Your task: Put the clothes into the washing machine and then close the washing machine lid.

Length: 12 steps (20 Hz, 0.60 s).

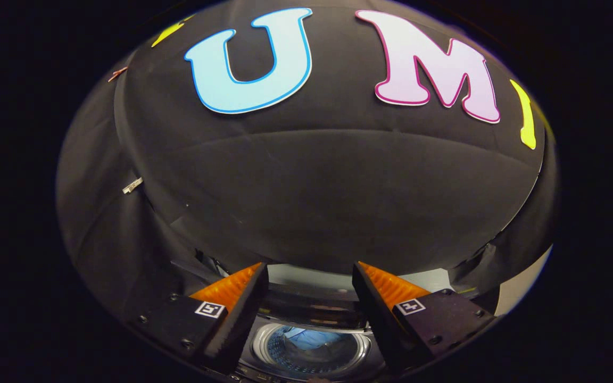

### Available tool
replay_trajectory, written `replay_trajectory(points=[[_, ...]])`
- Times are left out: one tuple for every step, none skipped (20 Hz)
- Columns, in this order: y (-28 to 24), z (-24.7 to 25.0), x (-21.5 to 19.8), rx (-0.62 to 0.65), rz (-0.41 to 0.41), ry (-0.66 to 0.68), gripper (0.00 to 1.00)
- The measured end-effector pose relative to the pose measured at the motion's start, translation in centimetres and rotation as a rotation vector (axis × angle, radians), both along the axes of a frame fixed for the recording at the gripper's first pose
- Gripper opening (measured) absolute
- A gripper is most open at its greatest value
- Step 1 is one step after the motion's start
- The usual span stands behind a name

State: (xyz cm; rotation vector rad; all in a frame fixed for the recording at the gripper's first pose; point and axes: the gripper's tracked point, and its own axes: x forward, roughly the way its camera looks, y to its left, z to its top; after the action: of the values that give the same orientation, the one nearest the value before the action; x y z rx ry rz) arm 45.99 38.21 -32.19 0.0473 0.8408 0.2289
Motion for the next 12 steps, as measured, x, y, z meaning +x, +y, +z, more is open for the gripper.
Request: replay_trajectory(points=[[0.0, -0.1, 0.0, 0.008, -0.001, 0.004, 1.0], [0.1, -0.2, 0.1, 0.01, 0.002, 0.002, 1.0], [0.2, -0.3, 0.2, 0.008, 0.007, -0.002, 1.0], [0.1, -0.2, 0.1, 0.005, 0.012, -0.006, 1.0], [0.2, -0.2, -0.1, 0.002, 0.015, -0.007, 1.0], [0.2, -0.2, -0.3, -0.002, 0.018, -0.006, 1.0], [0.1, -0.2, -0.4, -0.004, 0.018, -0.008, 1.0], [0.2, -0.1, -0.6, -0.006, 0.018, -0.011, 1.0], [0.2, -0.1, -0.9, -0.006, 0.015, -0.017, 1.0], [0.2, 0.0, -1.1, -0.007, 0.012, -0.023, 1.0], [0.2, 0.2, -1.3, -0.008, 0.012, -0.027, 1.0], [0.2, 0.2, -1.7, -0.008, 0.011, -0.029, 1.0]])
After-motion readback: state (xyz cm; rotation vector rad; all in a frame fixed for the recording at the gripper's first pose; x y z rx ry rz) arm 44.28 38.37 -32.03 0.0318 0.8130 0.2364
